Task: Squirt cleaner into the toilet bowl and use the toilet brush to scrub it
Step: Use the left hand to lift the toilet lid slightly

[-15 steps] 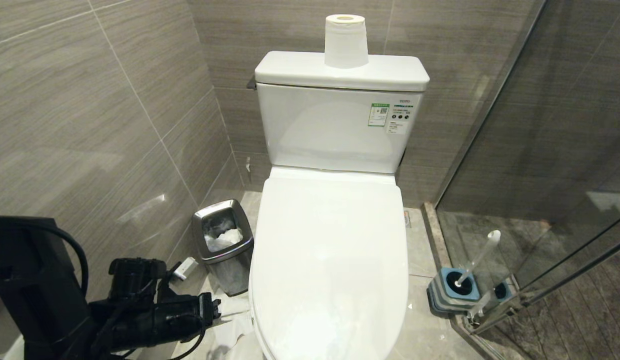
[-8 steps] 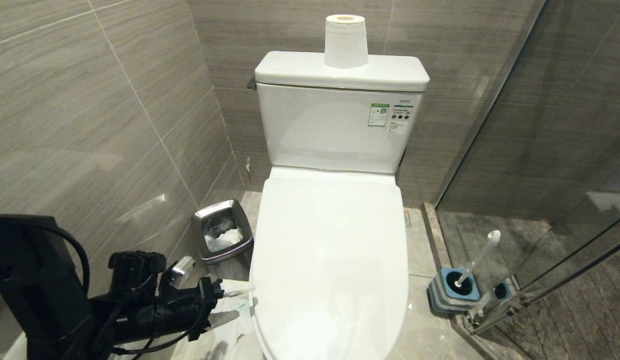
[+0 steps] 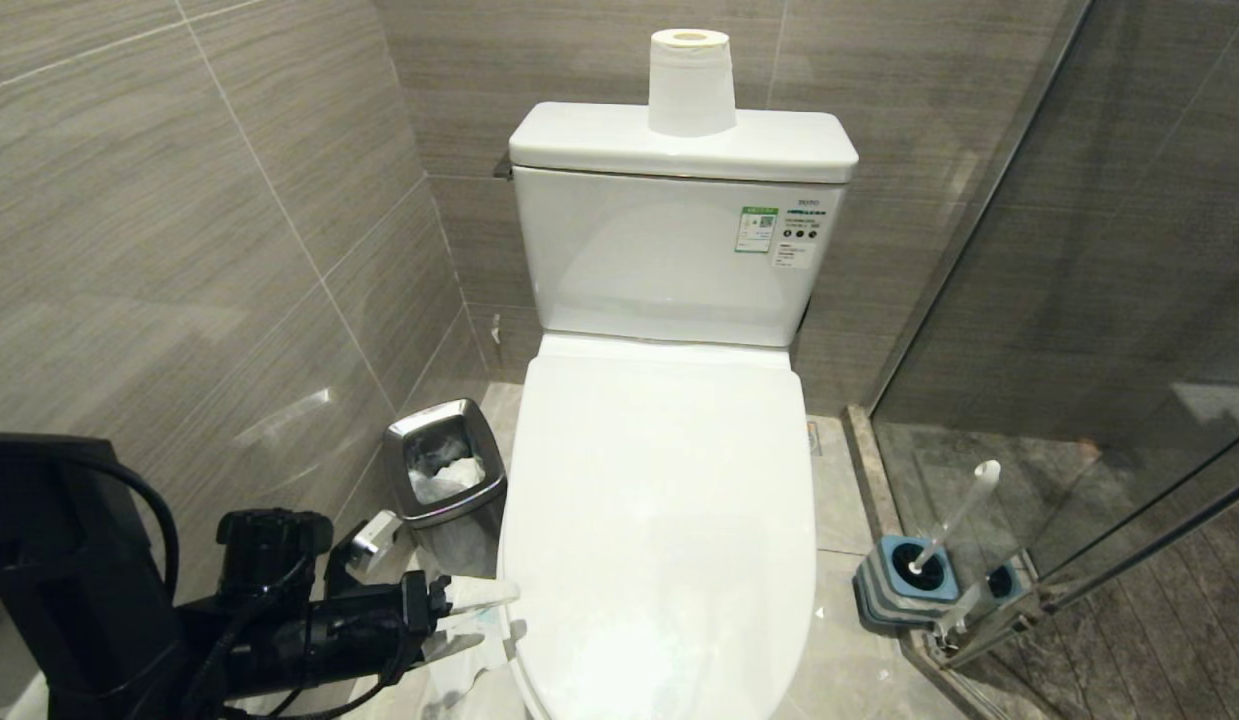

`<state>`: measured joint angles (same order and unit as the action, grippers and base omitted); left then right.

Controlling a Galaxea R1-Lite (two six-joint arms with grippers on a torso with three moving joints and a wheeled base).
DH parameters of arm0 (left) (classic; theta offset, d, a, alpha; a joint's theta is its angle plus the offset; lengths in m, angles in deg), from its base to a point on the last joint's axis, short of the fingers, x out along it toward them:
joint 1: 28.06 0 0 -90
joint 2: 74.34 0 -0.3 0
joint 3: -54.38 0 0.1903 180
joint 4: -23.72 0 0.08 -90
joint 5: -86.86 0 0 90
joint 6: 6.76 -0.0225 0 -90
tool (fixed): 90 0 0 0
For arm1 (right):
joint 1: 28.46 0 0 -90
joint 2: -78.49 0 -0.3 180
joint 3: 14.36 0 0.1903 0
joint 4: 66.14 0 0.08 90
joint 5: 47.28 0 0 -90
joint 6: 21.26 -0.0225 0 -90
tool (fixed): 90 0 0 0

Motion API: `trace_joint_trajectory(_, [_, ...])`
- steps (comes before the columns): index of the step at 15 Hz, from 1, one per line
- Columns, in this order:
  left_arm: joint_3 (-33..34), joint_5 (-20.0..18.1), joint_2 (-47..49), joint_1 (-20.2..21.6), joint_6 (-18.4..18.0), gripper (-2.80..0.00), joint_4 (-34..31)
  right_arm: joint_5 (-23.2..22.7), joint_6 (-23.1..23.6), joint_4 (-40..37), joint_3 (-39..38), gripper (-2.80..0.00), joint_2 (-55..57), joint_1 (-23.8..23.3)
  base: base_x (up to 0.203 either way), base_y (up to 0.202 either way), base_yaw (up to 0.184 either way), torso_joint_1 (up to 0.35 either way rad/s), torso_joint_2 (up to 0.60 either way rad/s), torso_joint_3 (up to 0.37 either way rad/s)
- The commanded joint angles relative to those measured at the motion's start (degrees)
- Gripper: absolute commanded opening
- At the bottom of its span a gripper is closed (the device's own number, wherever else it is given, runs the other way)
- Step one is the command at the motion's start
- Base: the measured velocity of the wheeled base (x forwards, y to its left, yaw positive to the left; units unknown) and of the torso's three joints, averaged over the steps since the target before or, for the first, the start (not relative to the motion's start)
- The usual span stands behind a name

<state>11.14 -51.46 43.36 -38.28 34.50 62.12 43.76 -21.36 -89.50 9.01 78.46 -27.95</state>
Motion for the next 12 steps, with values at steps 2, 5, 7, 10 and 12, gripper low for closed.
trace_joint_trajectory(2, [0.81, -3.95, 0.33, -0.16, -1.62, 0.0, 0.41, 0.01, 0.01, 0.0, -0.09, -2.8, 0.02, 0.02, 0.0, 0.0, 0.0, 0.0, 0.0, 0.0])
trace_joint_trajectory(5, [0.78, -5.46, 0.42, -0.32, -2.23, 0.0, 0.37, 0.01, 0.01, 0.0, -0.09, -2.8, 0.02, 0.02, 0.0, 0.0, 0.0, 0.0, 0.0, 0.0])
trace_joint_trajectory(7, [0.43, -5.46, 0.72, -0.59, -2.45, 0.0, 0.37, 0.01, 0.01, 0.0, -0.09, -2.8, 0.02, 0.02, 0.0, 0.0, 0.0, 0.0, 0.0, 0.0])
trace_joint_trajectory(10, [0.19, -5.46, 1.74, -0.67, -5.45, 0.0, 0.2, 0.01, 0.01, 0.0, -0.09, -2.8, 0.02, 0.02, 0.0, 0.0, 0.0, 0.0, 0.0, 0.0])
trace_joint_trajectory(12, [0.19, -5.46, 2.18, -0.67, -6.41, 0.0, -0.15, 0.01, 0.01, 0.0, -0.09, -2.8, 0.02, 0.02, 0.0, 0.0, 0.0, 0.0, 0.0, 0.0])
